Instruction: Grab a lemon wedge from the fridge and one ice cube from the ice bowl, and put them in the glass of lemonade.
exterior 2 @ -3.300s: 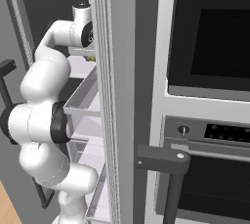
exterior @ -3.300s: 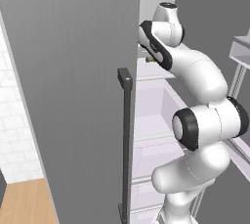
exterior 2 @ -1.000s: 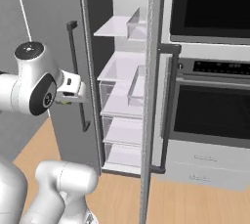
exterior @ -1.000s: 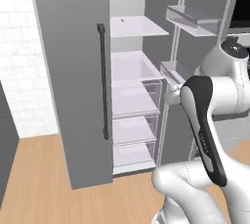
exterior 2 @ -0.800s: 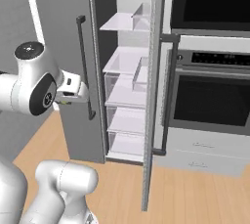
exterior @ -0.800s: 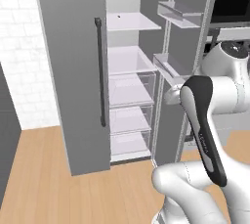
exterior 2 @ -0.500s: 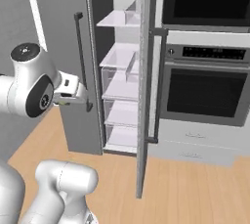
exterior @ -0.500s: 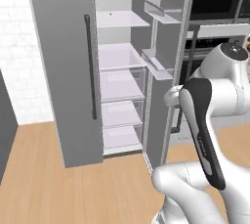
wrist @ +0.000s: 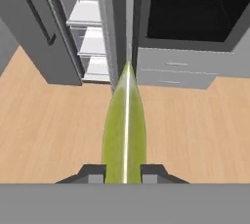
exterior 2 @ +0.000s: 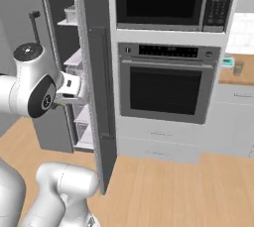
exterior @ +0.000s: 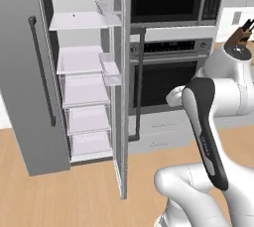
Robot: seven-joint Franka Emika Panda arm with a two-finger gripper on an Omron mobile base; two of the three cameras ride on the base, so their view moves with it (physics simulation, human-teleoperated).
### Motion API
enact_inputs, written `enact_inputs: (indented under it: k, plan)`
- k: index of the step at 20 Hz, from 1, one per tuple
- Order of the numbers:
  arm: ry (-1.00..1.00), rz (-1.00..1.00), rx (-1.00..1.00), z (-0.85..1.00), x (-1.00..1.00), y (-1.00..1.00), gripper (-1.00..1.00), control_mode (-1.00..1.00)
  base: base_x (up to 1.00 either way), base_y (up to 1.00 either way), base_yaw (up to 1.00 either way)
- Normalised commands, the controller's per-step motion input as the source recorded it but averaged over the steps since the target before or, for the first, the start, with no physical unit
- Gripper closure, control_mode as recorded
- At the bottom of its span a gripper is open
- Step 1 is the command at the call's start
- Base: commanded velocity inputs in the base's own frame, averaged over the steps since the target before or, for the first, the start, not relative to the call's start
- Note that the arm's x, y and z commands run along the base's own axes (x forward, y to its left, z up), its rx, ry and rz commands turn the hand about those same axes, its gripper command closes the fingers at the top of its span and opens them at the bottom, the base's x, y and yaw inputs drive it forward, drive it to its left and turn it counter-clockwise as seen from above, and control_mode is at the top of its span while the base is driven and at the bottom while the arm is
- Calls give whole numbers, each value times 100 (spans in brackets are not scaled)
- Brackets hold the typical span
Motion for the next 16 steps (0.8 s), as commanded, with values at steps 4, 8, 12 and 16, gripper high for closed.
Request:
enact_inputs:
  k: [4, 8, 12, 16]
  plan:
    - [0, 0, 0, 0, 0, 0, 100, 100, 3, -100, 0]
    - [0, 0, 0, 0, 0, 0, 100, 100, 23, -100, 0]
    - [0, 0, 0, 0, 0, 0, 100, 100, 42, -100, 0]
    - [0, 0, 0, 0, 0, 0, 100, 100, 52, -100, -1]
